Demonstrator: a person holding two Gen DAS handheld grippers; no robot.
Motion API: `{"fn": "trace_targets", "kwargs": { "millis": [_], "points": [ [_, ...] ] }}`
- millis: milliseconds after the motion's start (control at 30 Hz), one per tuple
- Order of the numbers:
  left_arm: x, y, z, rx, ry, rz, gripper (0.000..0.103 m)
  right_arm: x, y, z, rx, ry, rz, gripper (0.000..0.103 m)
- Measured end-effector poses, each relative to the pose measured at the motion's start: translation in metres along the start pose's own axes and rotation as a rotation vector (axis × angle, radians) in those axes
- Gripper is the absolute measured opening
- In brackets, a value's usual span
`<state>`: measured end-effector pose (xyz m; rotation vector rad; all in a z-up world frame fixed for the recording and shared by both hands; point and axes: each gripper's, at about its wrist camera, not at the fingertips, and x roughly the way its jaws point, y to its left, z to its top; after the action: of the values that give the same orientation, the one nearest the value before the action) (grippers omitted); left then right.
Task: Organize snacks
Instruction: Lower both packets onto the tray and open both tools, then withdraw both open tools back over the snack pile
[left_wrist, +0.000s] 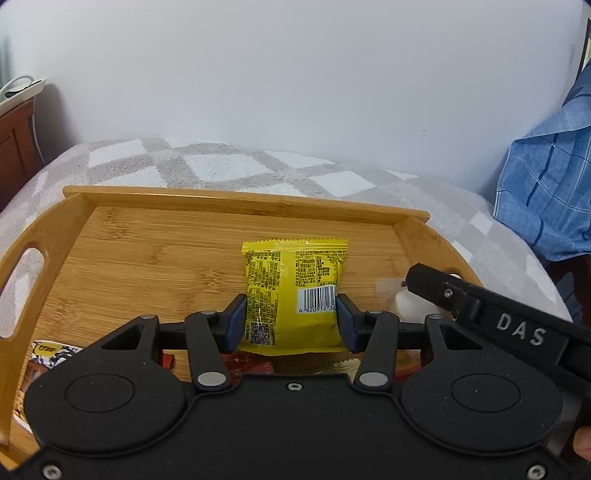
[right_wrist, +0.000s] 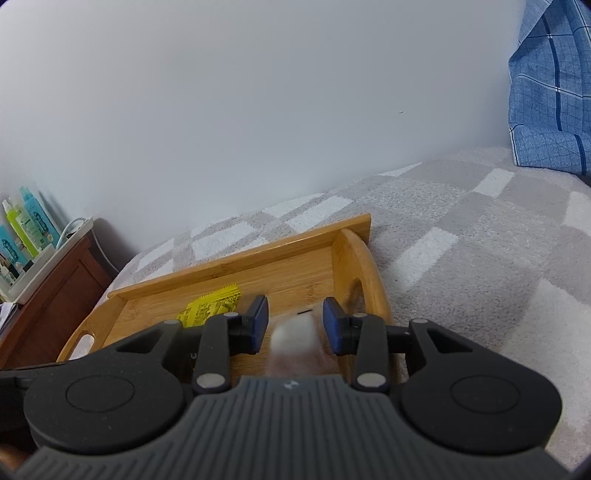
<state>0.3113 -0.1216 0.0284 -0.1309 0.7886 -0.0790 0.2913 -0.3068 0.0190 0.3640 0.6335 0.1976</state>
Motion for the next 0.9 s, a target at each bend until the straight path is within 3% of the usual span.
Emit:
{"fn": "trace_targets", "kwargs": {
  "millis": [100,167,400,900],
  "points": [
    [-0.005,0.002,0.000,-0.002,-0.009,0.001,0.058,-0.003,-0.002,0.001,0.023,-0.007,0.016,0.054],
    [-0.011,0.002,0.001,0.005,-0.019,-0.001,0.073,-0.007,-0.001,0.003,0.024,-0.019,0.019,0.054],
    [-0.039,-0.001,-0.001,0.051,-0.065,0.018,0.080,-0.028,0.009,0.005,-0.004,-0.063,0.021,0.063],
    [-0.115,0.011,-0.035,0.072,-0.104,0.008,0.087,-0.093,0.035,-0.025,-0.066,-0.131,-0.021,0.068]
  ]
}}
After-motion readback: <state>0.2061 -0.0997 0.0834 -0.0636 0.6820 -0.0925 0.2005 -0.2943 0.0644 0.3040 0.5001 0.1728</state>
